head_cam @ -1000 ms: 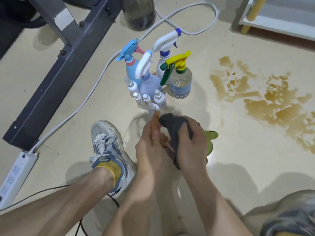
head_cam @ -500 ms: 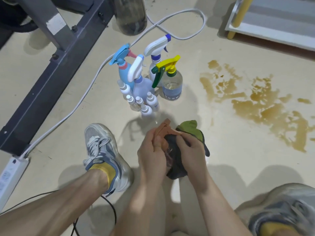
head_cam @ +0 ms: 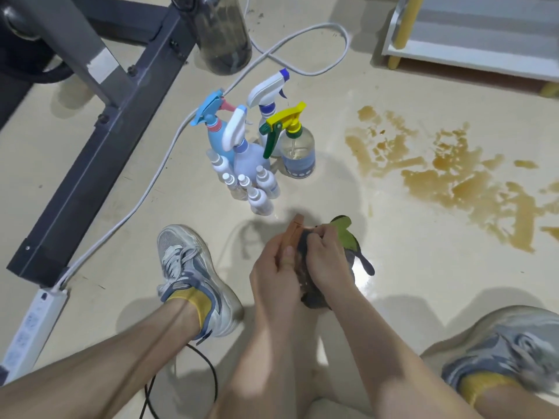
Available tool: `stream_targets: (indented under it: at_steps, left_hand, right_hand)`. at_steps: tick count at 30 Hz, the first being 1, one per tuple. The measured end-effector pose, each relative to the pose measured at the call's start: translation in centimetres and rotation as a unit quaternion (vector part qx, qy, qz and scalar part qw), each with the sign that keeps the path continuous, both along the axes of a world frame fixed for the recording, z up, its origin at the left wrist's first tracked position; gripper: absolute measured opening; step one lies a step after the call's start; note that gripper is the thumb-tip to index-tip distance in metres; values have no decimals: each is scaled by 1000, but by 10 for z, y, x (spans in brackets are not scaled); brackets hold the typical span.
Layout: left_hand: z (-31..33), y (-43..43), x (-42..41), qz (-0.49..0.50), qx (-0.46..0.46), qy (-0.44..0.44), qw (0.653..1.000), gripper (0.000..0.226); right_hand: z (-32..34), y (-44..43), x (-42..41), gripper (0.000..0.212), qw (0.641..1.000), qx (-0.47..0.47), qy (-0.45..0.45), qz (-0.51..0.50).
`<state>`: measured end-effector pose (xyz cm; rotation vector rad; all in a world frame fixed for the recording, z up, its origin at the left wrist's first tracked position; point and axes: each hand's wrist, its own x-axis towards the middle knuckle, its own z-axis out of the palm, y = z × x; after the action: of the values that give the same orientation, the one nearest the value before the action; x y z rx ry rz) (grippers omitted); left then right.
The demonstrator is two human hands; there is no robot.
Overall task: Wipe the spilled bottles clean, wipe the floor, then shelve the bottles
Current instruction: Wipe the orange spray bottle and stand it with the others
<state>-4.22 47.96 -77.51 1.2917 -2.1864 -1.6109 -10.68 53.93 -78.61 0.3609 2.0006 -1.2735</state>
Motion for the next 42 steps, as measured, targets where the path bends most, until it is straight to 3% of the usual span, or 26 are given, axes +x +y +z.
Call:
stream_targets:
  at_steps: [3,9,13,15,16,18,20,23,24,26,29,33,35,37,39,40,42]
  left_hand:
    - [4,0,-6,39,-1,-16,999,31]
    - [19,-14,-11,60,1,-23,998,29]
    - [49,-23,-8,10,-46,31,998,29]
    - [73,-22,-9,-6,-50,76,996,30]
    - [84,-19,-10,-28,-49,87,995,28]
    - [107,-10,-8,-74,-69,86,991,22]
    - [119,-7,3,-67,-44,93,992,21]
    - [130,-9,28,-50,13,97,994,24]
    - [133,-11,35,-59,5,95,994,28]
    - [143,-12,43,-72,-19,99,992,31]
    - [166,-15,50,-137,-78,117,981,27]
    - [197,-21,67,-212,-213,130,945,28]
    - [206,-21,71,-194,-255,134,938,26]
    - [209,-23,72,-147,-270,116,944,20]
    - [210,-34,72,-87,-266,103,954,19]
    - [211,-41,72,-51,-249,114,960,21]
    - [217,-54,69,2,-222,146,964,26]
  right_hand:
    - [10,-3,8,12,997,-64,-27,-34]
    - [41,7,55,20,979,-113,162,-45]
    - [79,33,25,9,941,-116,171,-267]
    - [104,43,4,7,921,-174,173,-303]
    - [116,41,0,10,921,-200,197,-268]
    - [133,28,7,24,936,-145,312,-69]
    - [137,24,20,54,901,-72,399,151]
    - [152,47,8,83,885,-131,295,335]
    - [160,54,1,82,873,-129,265,389]
    - [175,60,-5,54,864,-121,239,426]
    - [191,55,0,19,896,-183,198,352]
    - [213,60,11,6,893,-209,168,360]
    - [217,56,25,7,876,-143,280,366]
    - [206,51,44,18,832,13,433,347]
    - [186,56,57,24,799,162,505,284]
    - [172,62,60,23,822,174,490,232]
    - [155,75,62,10,928,57,362,67]
